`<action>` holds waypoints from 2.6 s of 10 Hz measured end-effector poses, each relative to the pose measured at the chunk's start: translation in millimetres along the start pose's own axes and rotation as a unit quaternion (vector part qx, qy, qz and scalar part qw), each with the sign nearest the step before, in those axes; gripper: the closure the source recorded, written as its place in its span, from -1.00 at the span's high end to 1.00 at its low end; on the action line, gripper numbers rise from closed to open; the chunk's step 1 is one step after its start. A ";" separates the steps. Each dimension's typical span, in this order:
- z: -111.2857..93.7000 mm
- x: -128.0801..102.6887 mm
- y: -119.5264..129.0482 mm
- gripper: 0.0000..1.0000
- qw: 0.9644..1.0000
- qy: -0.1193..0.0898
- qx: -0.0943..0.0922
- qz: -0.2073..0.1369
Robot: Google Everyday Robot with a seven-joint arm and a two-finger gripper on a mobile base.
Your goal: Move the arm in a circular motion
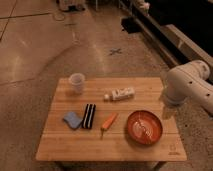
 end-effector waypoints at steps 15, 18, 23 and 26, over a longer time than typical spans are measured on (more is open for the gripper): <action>0.2 -1.7 -4.4 0.11 1.000 0.000 0.000 -0.001; 2.4 -11.0 -29.5 -0.08 1.000 0.000 0.003 -0.010; 2.7 -7.6 -36.7 -0.08 1.000 0.003 0.003 -0.012; 3.2 1.5 -40.1 -0.08 1.000 0.007 0.001 -0.011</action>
